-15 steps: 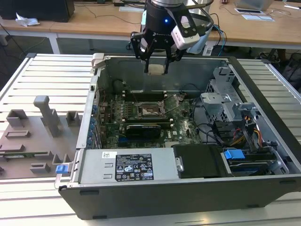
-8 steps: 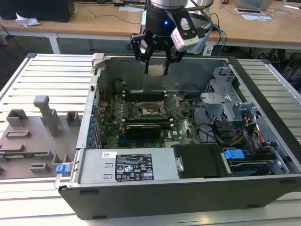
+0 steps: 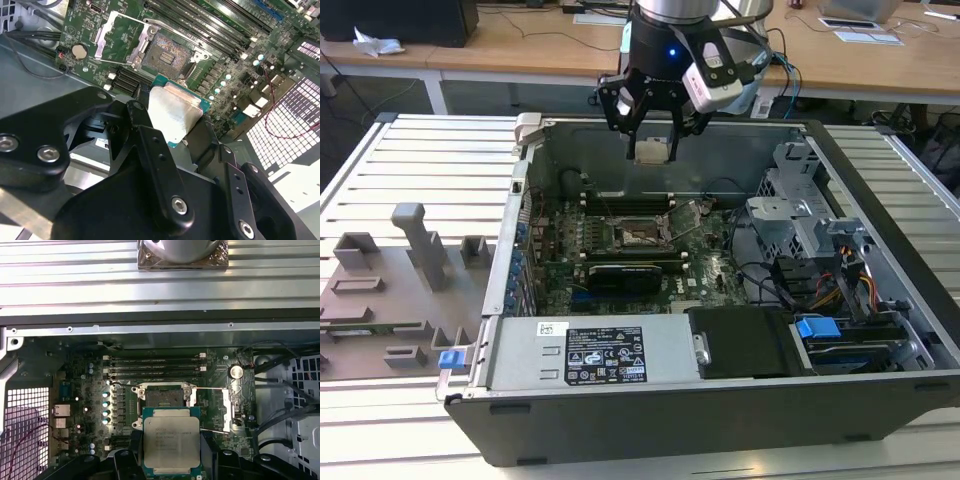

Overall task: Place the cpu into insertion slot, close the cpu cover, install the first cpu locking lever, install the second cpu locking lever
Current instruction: 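Place the cpu into insertion slot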

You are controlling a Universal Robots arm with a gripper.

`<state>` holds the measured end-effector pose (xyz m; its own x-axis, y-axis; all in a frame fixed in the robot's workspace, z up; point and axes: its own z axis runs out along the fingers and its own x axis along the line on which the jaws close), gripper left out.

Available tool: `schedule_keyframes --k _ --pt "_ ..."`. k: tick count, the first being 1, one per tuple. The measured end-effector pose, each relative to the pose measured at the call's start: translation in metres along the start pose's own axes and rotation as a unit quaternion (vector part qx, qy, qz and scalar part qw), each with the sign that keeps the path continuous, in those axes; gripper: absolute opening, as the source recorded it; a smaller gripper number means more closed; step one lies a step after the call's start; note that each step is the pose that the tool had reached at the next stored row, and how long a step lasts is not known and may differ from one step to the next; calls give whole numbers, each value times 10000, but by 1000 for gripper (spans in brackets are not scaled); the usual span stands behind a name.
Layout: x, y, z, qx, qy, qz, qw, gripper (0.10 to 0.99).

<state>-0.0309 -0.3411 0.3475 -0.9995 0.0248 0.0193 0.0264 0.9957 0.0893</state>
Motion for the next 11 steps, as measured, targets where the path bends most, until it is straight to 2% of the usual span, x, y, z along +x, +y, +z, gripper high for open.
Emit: schedule_keyframes --k 11 --pt "-1 -4 50 0 0 0 10000 541"
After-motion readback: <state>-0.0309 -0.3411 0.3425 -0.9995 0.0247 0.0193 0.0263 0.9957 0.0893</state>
